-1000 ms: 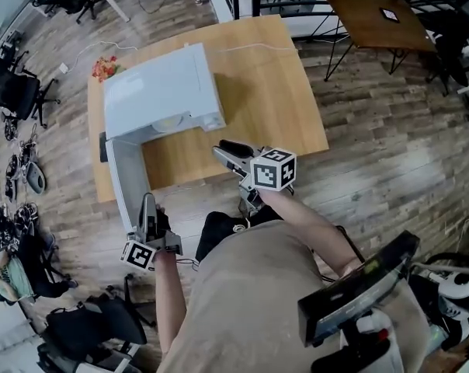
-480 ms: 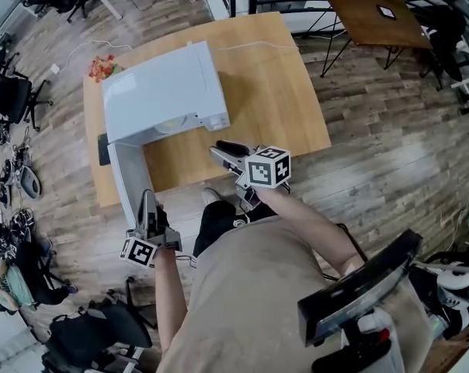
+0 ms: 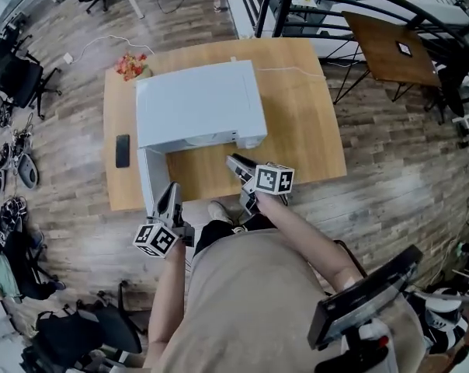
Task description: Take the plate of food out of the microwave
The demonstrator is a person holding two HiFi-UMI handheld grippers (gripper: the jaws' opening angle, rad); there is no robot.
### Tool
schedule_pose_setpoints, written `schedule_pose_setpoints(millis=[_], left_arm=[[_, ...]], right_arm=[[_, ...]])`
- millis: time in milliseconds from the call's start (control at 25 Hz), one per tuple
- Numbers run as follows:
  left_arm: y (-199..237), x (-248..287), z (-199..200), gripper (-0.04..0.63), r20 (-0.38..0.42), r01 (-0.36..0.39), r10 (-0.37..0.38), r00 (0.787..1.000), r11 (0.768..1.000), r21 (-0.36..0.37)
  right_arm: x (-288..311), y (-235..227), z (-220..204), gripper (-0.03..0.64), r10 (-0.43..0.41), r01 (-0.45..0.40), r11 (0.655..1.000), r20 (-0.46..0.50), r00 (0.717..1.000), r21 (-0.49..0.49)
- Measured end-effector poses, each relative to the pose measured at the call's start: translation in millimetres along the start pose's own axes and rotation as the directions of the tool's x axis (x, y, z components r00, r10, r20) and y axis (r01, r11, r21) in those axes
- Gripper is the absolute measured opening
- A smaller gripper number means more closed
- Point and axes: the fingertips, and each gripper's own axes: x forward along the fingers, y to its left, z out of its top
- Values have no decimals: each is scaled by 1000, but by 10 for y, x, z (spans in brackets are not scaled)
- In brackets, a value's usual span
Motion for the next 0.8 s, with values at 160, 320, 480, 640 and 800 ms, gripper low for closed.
schedule_pose_setpoints(millis=[160, 320, 480, 640, 800], left_arm=[[177, 100, 80, 6, -30, 22, -21, 999, 1000, 12], [275, 157, 135, 8, -50, 46, -44, 998, 998, 31], [358, 209, 152, 8, -77, 60, -56, 995, 997, 50], [447, 246, 136, 20, -112, 52, -45, 993, 997, 58], [499, 293, 120, 23, -133, 38, -32, 991, 998, 41]], right_arm=[[449, -186, -89, 133, -60, 59, 998, 16, 998, 33], [776, -430, -190, 133, -126, 122, 988, 40, 991, 91], [1053, -836, -298, 133, -224, 202, 955, 83, 971, 219], [1327, -1173, -419, 133, -292, 252, 928, 116, 949, 275], [1520, -1407, -474, 133, -341, 290, 914, 149, 928, 285]])
